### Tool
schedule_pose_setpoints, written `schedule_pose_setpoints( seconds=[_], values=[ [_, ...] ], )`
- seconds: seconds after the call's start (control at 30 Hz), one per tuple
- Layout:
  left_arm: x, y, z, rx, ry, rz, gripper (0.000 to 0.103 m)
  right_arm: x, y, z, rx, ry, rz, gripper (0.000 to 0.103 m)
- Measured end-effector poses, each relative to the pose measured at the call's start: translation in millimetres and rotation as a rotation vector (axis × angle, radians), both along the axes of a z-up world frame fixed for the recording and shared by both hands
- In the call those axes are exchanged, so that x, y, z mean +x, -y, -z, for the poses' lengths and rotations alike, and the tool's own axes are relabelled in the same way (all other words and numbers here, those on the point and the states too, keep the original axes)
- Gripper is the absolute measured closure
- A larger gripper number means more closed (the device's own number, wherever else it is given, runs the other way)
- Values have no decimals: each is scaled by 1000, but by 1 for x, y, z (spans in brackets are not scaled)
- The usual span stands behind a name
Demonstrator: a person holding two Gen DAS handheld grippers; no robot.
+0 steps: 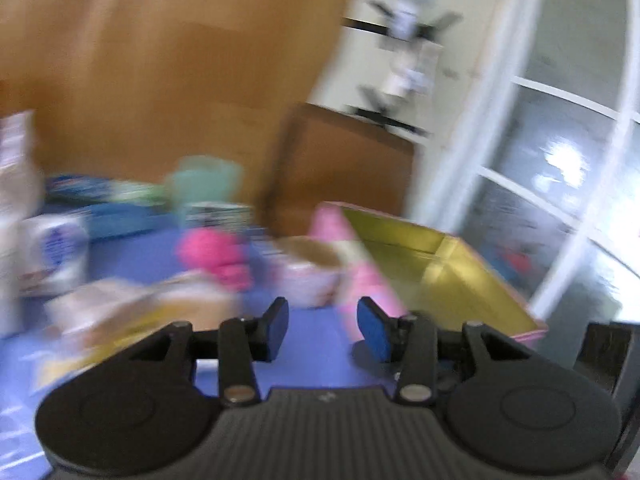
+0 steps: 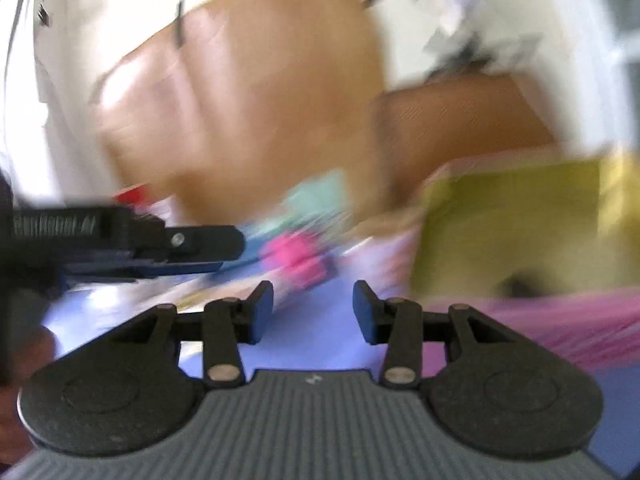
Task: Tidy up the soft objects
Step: 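Grasp the black correction-tape dispenser with the left tool and drop it into the pink tin, then grasp the cotton swab bag with the left tool and release it into the tin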
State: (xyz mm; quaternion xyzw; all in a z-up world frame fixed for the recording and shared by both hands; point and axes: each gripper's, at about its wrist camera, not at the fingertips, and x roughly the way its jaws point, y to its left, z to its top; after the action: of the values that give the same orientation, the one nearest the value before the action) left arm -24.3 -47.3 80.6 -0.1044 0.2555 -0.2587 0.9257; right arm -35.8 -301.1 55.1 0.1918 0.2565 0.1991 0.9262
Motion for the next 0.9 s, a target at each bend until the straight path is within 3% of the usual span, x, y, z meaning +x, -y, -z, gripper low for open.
schedule_pose_setpoints(
  seconds=[0.13, 0.27, 0.33, 0.37, 0.57, 0.67, 0.73, 0.83, 0.9],
  values=[
    [-11, -57, 18, 16, -50, -128, 64, 41, -24, 16, 173, -184, -65, 56],
    [-14, -87, 33, -2, -102, -184, 64, 69, -49, 27, 234, -295, -66, 54],
    [-11, -94, 38, -19, -122, -185, 64, 81, -51, 36, 250, -348, -87, 72],
    [-9, -94, 40, -23, -127, -183, 64, 77, -51, 37, 257, -361, -84, 74],
    [-8, -81, 43, -35, -136, -115, 63, 26, -22, 22, 233, -269, -89, 76],
    [-4, -65, 47, -45, -163, -35, 55, -9, 0, 28, 231, -258, -124, 76],
    [0, -50, 50, -49, -189, 24, 52, -30, 7, 32, 164, -257, -113, 74],
    [7, -25, 54, -34, -232, 97, 51, -54, 4, 30, 33, -198, -62, 62],
    [10, -12, 55, -12, -253, 120, 51, -69, -3, 23, -99, -104, -25, 20]
  ],
)
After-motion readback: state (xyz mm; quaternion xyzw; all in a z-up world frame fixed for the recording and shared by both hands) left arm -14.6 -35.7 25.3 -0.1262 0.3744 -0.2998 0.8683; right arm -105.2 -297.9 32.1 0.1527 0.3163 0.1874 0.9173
